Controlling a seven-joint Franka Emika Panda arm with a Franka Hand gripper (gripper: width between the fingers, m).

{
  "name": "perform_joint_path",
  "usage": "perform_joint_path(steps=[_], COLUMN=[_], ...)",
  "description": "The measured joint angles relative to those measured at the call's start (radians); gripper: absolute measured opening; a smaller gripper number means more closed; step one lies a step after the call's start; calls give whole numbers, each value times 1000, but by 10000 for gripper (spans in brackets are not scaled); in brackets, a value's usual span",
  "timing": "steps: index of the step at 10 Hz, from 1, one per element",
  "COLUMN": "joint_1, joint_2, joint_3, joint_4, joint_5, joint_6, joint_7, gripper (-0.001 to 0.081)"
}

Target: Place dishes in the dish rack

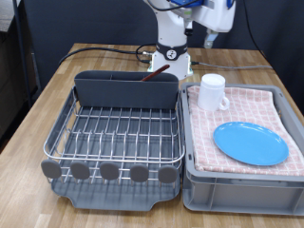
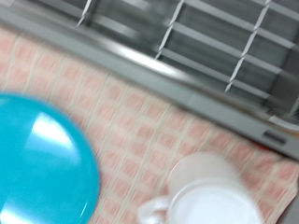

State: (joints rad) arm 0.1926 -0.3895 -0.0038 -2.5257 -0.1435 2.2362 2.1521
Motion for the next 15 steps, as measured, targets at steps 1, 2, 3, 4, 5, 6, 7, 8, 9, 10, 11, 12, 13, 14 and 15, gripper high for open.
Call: perform_joint_path(steps=[1, 2, 3, 4, 5, 6, 7, 8, 9, 10, 11, 12, 13, 14, 15], joint_1=[20, 36, 49, 60, 63, 63, 63, 63, 62, 62, 62, 62, 67, 66, 69], joint_2=[35, 67, 97, 129, 161, 188, 211, 231, 251, 271, 291, 313, 330, 330, 330], joint_3=[3, 11, 24, 37, 52, 61, 63, 62, 56, 45, 31, 17, 9, 9, 9], joint_4=[32, 62, 92, 124, 151, 167, 168, 161, 144, 116, 85, 55, 37, 41, 42], joint_5=[16, 17, 16, 16, 10, 10, 13, 13, 18, 41, 93, 160, 205, 194, 244], joint_6=[6, 19, 22, 19, 13, 19, 50, 105, 180, 275, 371, 465, 536, 517, 512], joint_7=[-24, -38, -49, -50, -45, -44, -47, -54, -68, -102, -163, -249, -313, -297, -361], gripper=[802, 802, 802, 802, 802, 802, 802, 802, 802, 802, 802, 802, 802, 802, 802])
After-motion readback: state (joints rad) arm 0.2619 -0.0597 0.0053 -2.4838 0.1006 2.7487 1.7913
